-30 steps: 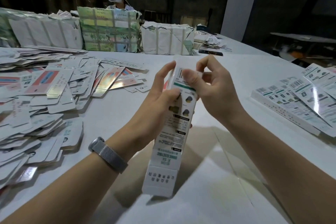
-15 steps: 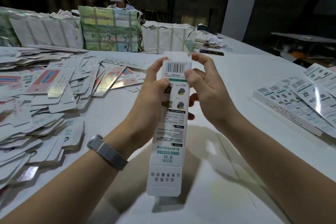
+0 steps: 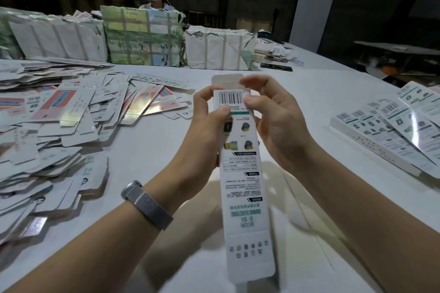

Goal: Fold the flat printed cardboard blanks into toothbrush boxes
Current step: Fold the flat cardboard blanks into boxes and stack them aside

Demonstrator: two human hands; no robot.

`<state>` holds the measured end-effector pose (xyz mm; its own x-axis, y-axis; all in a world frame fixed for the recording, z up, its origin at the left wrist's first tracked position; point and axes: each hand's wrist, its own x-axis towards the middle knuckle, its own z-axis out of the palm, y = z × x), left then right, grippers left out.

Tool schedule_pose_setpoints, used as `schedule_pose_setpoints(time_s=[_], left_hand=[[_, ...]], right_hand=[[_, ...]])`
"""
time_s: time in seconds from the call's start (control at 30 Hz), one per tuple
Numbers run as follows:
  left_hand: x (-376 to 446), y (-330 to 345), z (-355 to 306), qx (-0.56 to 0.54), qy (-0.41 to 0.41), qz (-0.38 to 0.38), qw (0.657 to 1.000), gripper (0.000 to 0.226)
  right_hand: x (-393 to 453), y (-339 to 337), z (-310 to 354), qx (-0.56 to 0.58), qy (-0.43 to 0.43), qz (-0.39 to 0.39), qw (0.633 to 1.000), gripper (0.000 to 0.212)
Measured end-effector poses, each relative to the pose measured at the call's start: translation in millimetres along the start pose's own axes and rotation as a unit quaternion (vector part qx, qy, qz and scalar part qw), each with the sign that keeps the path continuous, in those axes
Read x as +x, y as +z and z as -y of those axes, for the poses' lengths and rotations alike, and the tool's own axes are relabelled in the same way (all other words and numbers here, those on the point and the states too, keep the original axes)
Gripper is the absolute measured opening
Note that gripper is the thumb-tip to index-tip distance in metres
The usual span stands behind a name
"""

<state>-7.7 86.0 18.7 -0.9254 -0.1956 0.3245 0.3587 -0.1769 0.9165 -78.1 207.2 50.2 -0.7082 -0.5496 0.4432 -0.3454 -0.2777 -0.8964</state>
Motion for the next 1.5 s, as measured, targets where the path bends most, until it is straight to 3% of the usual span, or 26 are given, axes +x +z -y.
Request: schedule_pose_setpoints(time_s=[0.17, 0.27, 0.33, 0.43, 0.67, 0.9, 1.17, 1.27, 1.5], left_hand=[[-5, 4, 1, 0.032, 0.041, 0.025, 0.998, 0.031], [-6, 6, -2, 0.044, 0.044, 0.025, 0.998, 0.046], [-7, 5, -4, 0.051, 0.037, 0.033, 0.997, 0.055], [-8, 6, -5, 0.073, 0.022, 0.053, 0.996, 0.052], [-9, 4, -9, 0.079, 0.014, 0.082, 0.993, 0.041], [-11, 4, -15, 0.038, -0.009, 0.118, 0.992, 0.057], [-12, -1, -17, 0.032, -0.037, 0.144, 0.988, 0.068], [-11, -3, -17, 0.04, -0.047, 0.15, 0.987, 0.065], [-12, -3, -19, 0.067, -0.054, 0.125, 0.988, 0.028]], right_hand=[[4, -7, 1, 0.069, 0.013, -0.02, 0.997, 0.031], [4, -7, 4, 0.073, 0.025, -0.023, 0.997, 0.02], [4, -7, 7, 0.065, 0.028, -0.015, 0.997, 0.002], [4, -8, 8, 0.034, 0.043, -0.016, 0.998, 0.019], [6, -12, 10, 0.0, 0.07, 0.009, 0.997, 0.011], [6, -13, 10, -0.008, 0.026, -0.024, 0.999, 0.014], [7, -15, 14, -0.029, 0.062, -0.01, 0.998, 0.018], [9, -21, 17, -0.036, 0.087, 0.013, 0.996, 0.019], [12, -30, 19, -0.073, 0.091, 0.05, 0.992, 0.023]])
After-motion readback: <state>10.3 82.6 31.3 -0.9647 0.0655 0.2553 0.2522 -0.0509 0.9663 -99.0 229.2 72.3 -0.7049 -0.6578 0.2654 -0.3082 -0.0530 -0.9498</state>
